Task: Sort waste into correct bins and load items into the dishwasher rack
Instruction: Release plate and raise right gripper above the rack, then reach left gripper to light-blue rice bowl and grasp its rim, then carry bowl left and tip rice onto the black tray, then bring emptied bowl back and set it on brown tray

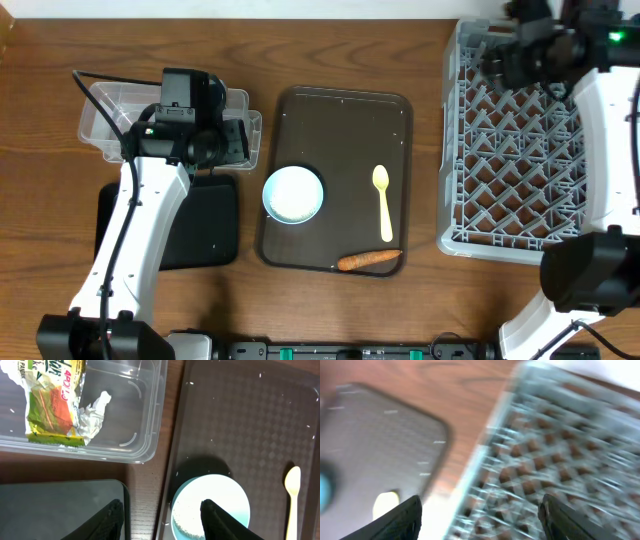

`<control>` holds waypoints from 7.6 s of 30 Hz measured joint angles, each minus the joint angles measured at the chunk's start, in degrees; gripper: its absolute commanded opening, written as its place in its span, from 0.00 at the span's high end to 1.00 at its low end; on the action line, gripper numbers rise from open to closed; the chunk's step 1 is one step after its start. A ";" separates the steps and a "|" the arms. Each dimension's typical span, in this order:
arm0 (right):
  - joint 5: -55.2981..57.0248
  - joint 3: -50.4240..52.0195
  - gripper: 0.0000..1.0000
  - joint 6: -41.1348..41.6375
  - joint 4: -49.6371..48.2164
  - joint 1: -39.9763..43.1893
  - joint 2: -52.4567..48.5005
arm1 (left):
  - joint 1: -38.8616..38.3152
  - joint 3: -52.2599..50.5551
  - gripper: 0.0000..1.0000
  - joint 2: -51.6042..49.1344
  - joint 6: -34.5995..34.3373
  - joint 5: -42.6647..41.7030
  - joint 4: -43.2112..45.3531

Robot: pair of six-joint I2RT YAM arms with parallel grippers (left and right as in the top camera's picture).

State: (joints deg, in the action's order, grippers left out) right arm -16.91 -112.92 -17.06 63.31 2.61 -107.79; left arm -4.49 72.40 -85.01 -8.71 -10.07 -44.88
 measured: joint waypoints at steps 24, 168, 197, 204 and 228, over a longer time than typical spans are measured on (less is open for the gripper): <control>-0.39 11.85 0.28 6.45 -4.31 -12.00 -0.31 | -10.51 0.00 0.48 -2.47 -1.40 -0.04 -1.73; 6.25 11.85 0.28 10.25 -3.13 -11.10 -0.31 | 50.99 -27.50 0.94 -3.80 -15.34 -75.28 25.14; 6.23 11.85 0.27 10.25 -2.91 -11.10 -0.31 | 50.75 -27.69 0.94 -3.74 -23.76 -73.48 34.36; 6.25 11.85 0.27 10.25 -2.78 -11.10 -0.31 | 47.43 -27.82 0.94 -3.48 -26.03 -76.72 42.16; 6.25 11.85 0.27 10.25 -2.95 -11.10 -0.31 | 14.21 -27.43 0.94 9.42 -38.42 -52.59 63.95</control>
State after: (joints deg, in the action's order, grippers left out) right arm -10.66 -101.08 -6.81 60.36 -8.49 -108.09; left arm 9.72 44.97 -75.59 -47.13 -62.65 19.07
